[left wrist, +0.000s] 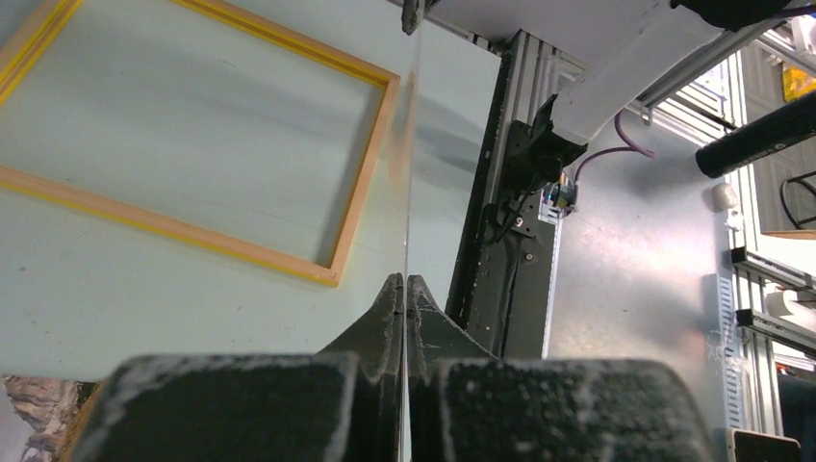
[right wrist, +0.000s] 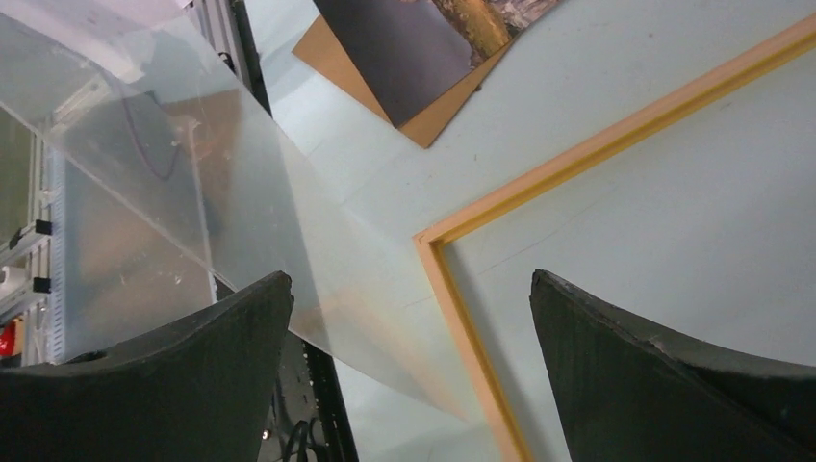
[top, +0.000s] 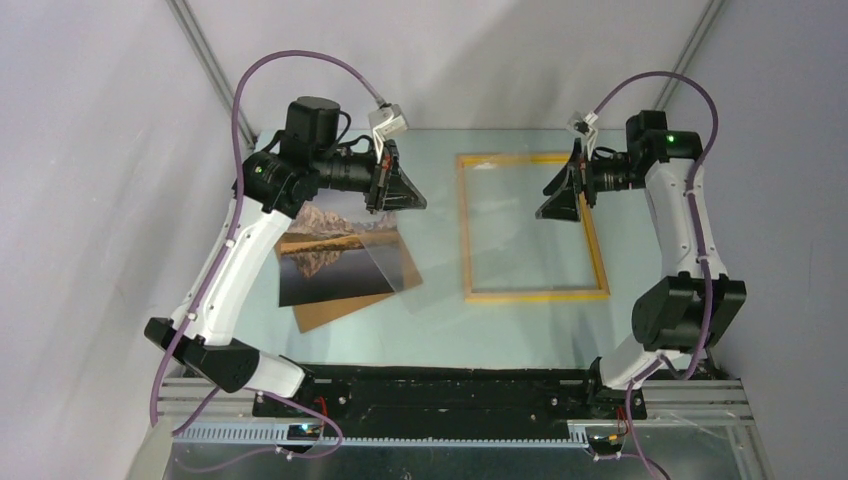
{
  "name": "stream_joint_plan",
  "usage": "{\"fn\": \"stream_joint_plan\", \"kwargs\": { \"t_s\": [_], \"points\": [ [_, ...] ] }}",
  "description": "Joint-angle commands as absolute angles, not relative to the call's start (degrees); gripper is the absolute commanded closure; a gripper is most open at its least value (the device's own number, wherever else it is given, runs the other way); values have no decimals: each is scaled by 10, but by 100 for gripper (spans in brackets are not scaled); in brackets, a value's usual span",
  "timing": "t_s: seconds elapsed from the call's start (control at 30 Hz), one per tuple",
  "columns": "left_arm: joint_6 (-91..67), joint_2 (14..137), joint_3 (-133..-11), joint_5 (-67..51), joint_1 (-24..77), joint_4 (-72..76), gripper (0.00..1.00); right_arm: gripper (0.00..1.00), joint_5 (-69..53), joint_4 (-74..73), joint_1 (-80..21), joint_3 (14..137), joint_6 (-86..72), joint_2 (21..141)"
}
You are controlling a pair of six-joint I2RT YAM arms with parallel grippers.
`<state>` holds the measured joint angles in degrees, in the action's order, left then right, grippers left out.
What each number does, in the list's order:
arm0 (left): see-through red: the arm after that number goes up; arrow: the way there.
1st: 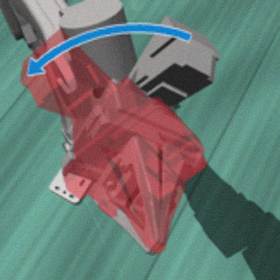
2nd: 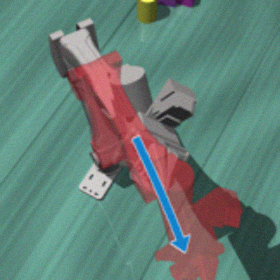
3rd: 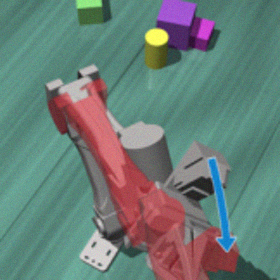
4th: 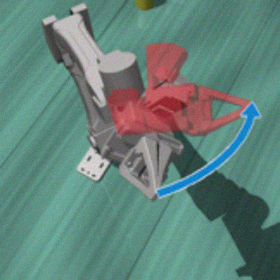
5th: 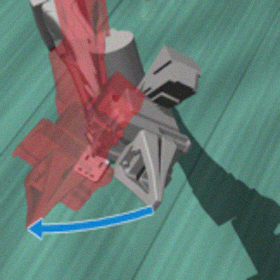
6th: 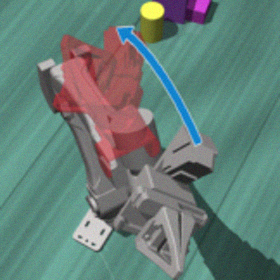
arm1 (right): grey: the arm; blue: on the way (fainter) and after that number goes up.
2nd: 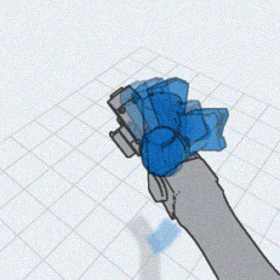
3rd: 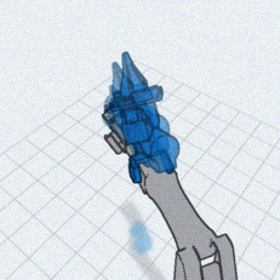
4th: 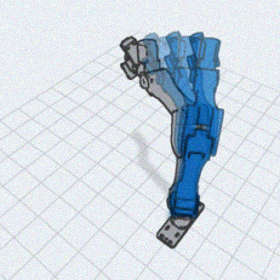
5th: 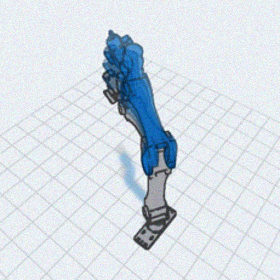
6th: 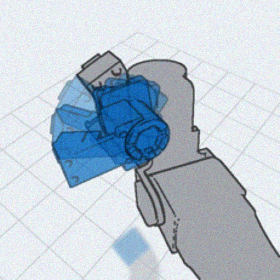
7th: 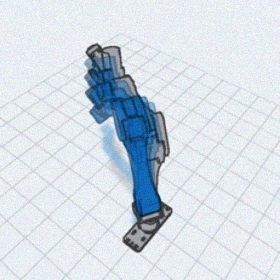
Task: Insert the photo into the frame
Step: Adjust the photo frame item.
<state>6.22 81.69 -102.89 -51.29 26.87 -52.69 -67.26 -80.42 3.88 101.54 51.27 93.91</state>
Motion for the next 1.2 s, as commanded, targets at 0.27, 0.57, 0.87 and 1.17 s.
{"fn": "stream_joint_plan", "kwargs": {
  "t_s": [0.27, 0.57, 0.87, 1.17],
  "points": [
    [96, 804, -1067, -488, 271, -531, 100, 4, -603, -707, 52, 948, 472, 814],
    [103, 812, -1079, -488, 271, -533, 100, 4, -605, -710, 65, 931, 478, 803],
    [106, 813, -1090, -528, 272, -533, 100, 3, -637, -684, 30, 894, 488, 819],
    [106, 820, -1103, -551, 272, -533, 100, 3, -662, -657, -11, 852, 492, 829]
  ]
}}
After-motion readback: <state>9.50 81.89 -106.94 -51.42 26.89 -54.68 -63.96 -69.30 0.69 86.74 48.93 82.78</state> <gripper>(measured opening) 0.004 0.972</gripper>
